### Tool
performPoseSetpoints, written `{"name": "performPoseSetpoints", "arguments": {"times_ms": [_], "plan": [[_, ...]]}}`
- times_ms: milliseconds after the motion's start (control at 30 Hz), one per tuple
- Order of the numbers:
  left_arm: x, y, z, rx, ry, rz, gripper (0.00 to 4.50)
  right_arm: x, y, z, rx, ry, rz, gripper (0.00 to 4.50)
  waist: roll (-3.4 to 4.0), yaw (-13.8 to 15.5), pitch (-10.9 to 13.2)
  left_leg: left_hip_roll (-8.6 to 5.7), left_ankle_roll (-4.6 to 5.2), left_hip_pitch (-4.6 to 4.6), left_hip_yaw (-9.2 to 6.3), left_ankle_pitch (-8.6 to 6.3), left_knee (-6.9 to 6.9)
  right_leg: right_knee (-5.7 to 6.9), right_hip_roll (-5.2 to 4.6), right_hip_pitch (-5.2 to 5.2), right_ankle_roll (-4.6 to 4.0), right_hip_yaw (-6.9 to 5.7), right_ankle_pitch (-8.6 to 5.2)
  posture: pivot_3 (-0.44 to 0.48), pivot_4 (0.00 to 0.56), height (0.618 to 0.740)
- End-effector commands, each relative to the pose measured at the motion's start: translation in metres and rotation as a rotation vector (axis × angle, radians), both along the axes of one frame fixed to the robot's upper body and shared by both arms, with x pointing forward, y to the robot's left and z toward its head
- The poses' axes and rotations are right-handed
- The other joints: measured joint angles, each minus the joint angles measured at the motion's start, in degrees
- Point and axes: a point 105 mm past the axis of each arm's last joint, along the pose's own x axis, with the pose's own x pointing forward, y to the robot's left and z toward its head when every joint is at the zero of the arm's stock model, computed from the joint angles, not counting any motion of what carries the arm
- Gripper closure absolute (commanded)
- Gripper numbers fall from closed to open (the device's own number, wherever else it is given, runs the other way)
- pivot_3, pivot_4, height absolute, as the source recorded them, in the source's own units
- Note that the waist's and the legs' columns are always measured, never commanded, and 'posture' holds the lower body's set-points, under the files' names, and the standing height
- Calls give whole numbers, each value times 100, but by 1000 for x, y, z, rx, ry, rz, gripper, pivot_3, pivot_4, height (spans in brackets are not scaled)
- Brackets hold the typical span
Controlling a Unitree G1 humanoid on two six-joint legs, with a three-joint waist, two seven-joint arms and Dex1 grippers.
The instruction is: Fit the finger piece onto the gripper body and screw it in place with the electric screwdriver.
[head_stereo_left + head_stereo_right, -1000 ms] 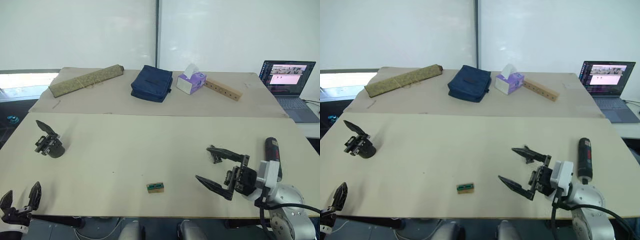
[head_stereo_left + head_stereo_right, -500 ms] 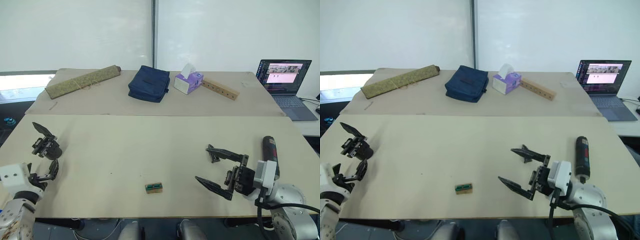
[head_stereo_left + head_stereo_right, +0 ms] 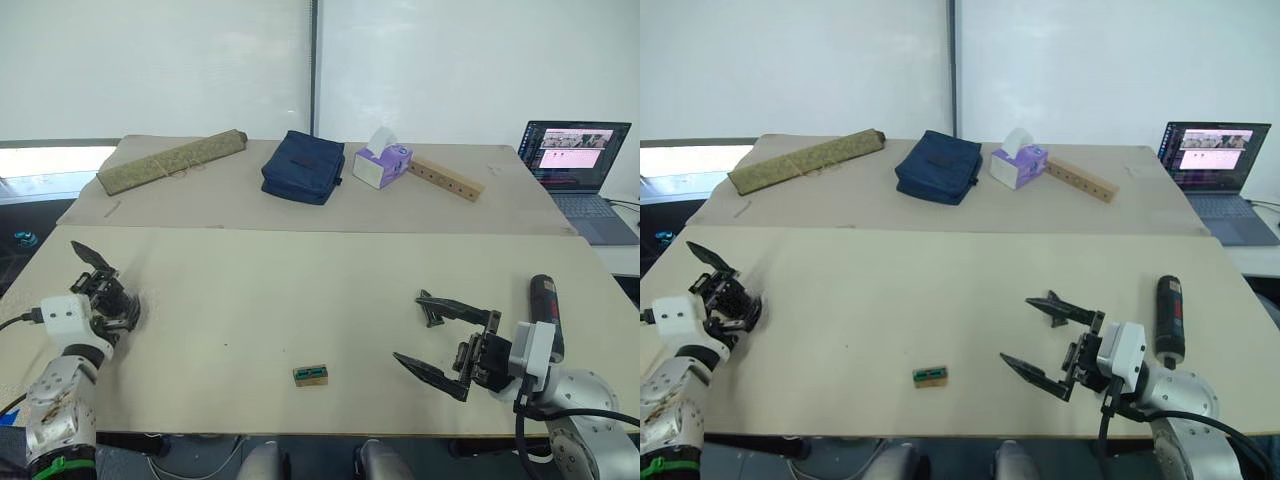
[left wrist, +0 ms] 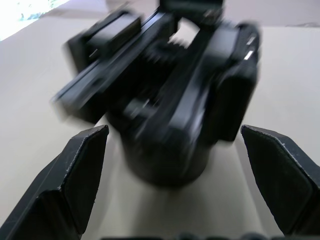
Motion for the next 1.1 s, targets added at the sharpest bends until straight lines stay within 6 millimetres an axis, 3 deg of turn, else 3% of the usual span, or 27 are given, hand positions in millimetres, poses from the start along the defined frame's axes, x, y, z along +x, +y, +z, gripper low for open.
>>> {"name": "performPoseSetpoints", "arguments": {"times_ms": [33,67,167,267,467,533,600,633,733,767,900,1100], "plan": [[2,6,6,45,-7,15,0,-4,0,9,-11,-45,-5,35,0,-12,0,0,-2,0,0,-1,0,0,0,-1,1,1,1,0,150,740],[2,7,3,45,6,22,0,-4,-1,8,-12,-44,-9,35,0,-14,0,1,-2,0,0,-1,0,0,-1,-1,1,0,1,0,150,740],[2,9,-1,38,4,38,798,-4,-1,8,-18,-47,-18,0,1,-15,0,2,-2,0,-2,-2,-1,1,-4,-1,0,1,1,0,150,740],[3,5,4,24,-51,20,2179,-4,-3,8,-23,-51,-31,0,3,-14,0,2,-3,1,-2,-2,-1,1,-11,-1,-1,0,2,0,150,740],[11,-51,45,-22,-274,-263,2188,-8,-8,4,-41,-40,-46,0,-7,54,3,-4,-3,-27,-5,-2,-3,-6,-67,-19,4,-9,5,0,150,740],[10,-108,56,12,-284,-471,2188,-15,-13,1,-71,-24,-32,0,-16,86,1,-6,-3,-58,-5,-1,-3,-7,-72,-45,7,-8,10,0,150,740],[5,-145,64,15,-304,-597,2188,-19,-17,-1,-87,-15,-32,0,-16,115,2,-12,-2,-89,-7,-1,-2,-12,-81,-70,12,-6,15,0,150,740],[3,-152,68,11,-317,-618,2188,-19,-18,0,-88,-14,-37,0,-15,120,2,-13,-2,-95,-7,-1,-2,-14,-84,-75,14,-5,16,0,150,740],[-7,-237,68,82,-304,-933,2188,-18,-26,4,-37,7,-108,0,-6,107,3,-11,-2,-97,-6,0,-2,-15,-78,-77,13,-2,17,0,150,740],[-10,-256,65,102,-290,-1009,2188,-19,-27,4,-38,12,-115,0,6,110,0,-12,-2,-96,-6,0,-2,-15,-74,-77,13,-1,17,0,150,740],[-1,-284,53,162,-213,-1131,2188,-26,-28,0,-55,30,-128,0,22,70,-6,-13,1,-90,8,1,-1,-13,-9,-71,12,14,17,0,150,740],[2,-298,36,202,-161,-1200,2188,-36,-29,-6,-97,46,-112,0,33,-38,-3,-2,2,-77,1,2,-1,1,46,-71,-1,19,12,0,150,740]]}}
